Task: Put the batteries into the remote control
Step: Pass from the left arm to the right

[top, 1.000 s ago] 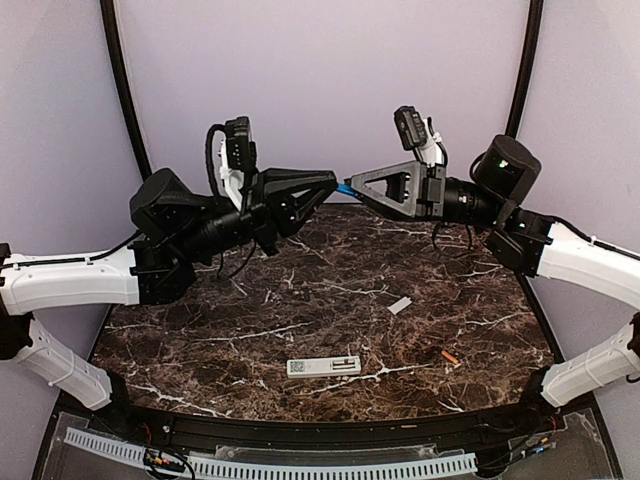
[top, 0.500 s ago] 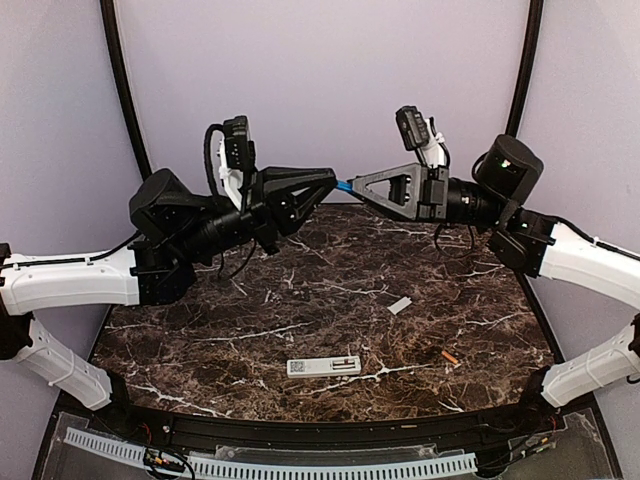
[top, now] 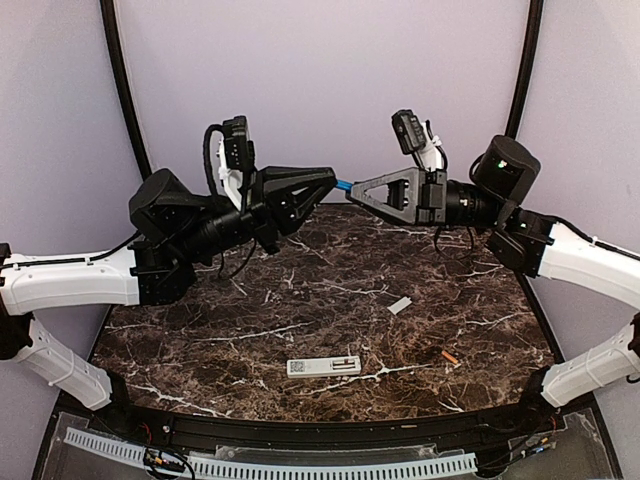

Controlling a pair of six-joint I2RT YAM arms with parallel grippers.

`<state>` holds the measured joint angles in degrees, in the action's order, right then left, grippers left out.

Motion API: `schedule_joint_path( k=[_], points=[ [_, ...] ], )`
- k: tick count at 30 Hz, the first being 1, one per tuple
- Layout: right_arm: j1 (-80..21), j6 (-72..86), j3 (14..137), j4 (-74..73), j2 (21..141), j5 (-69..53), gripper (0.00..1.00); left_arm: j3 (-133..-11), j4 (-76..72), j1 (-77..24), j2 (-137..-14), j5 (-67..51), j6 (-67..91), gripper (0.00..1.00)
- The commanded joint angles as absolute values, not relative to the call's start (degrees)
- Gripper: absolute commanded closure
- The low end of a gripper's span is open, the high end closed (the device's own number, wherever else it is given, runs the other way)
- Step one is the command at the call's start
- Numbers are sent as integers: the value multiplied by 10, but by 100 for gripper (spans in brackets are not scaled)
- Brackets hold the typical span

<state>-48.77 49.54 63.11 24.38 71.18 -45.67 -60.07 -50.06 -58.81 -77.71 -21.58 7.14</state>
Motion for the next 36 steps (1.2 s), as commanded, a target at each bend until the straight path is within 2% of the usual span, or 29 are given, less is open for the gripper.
schedule_joint_path(
  k=[1, 6, 11, 17, 19, 23, 27, 36],
  points=[
    [-494, 482, 647, 261, 711, -473, 81, -599, -512, -590, -775, -210, 65, 100],
    [-494, 480, 644, 261, 709, -470, 82, -598, -508, -590, -776, -211, 68, 100],
    [-494, 476, 641, 265, 706, -463, 93, -594, -504, -590, -775, -211, 69, 100],
    [-494, 474, 637, 267, 707, -464, 97, -586, -498, -590, -773, -212, 72, 100],
    [-494, 472, 637, 264, 707, -464, 95, -584, -497, -590, -772, -212, 72, 100],
    [-494, 466, 639, 253, 706, -458, 82, -583, -491, -590, -771, -219, 71, 100],
    [-494, 463, 641, 247, 704, -454, 81, -583, -488, -590, -772, -224, 71, 100],
    [-494, 460, 640, 245, 704, -459, 95, -584, -480, -590, -772, -226, 69, 100]
  ],
)
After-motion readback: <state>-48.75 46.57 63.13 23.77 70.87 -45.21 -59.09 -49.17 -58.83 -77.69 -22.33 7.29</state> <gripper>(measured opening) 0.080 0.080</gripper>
